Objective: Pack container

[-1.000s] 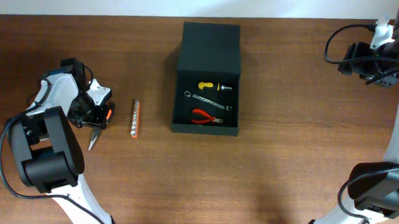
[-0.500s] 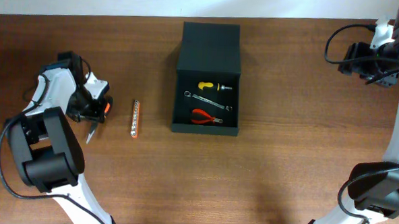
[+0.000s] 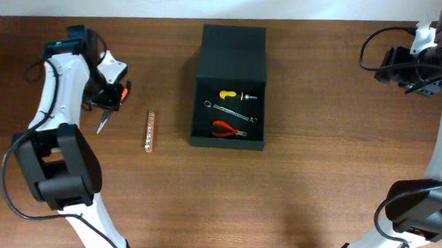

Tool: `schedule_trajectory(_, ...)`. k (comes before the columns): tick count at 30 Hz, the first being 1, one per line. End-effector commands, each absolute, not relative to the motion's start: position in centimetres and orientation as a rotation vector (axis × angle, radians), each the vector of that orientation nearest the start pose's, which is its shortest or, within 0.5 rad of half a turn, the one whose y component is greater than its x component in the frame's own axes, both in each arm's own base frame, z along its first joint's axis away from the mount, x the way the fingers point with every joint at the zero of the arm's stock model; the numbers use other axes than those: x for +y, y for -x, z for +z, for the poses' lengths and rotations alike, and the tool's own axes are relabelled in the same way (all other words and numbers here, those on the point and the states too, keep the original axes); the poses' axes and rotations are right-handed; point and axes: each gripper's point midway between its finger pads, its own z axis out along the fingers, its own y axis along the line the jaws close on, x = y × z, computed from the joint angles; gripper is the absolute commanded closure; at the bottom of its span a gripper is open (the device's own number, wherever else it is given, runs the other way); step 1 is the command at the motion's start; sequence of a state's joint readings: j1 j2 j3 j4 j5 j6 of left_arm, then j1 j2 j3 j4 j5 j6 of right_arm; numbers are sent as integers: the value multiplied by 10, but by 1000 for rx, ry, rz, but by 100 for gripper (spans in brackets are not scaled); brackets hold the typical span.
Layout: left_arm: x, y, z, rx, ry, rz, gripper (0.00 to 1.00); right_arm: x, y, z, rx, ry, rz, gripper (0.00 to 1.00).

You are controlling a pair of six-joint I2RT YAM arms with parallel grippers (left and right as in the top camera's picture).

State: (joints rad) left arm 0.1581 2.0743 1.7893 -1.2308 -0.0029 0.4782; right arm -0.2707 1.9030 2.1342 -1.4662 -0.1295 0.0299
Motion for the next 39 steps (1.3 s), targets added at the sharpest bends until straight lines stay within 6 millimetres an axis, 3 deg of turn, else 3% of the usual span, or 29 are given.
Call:
schedule_trajectory(1,28,-422,115,2926,-748,25,98,-89,-402,246,2768,-395,113,34)
schedule_trajectory(8,-71,-440,153,2634,-1254,65,98,-88,-401,245,2773,-396,120,35)
schedule_trajectory(14,-162,-431,169,2189,-1824,115,98,-87,-397,244,2789,-400,123,35)
schedule_trajectory(19,-215,-428,174,1927,-1995,150,98,-86,-393,243,2806,-404,126,35)
schedule_trajectory(23,-234,-425,176,1819,-2060,163,98,-85,-390,242,2821,-407,130,35)
schedule_trajectory(28,-239,-421,163,1828,-2091,120,98,-85,-388,241,2827,-409,131,35)
schedule_trajectory(39,-243,-416,95,1953,-2174,19,98,-85,-388,241,2827,-409,131,36)
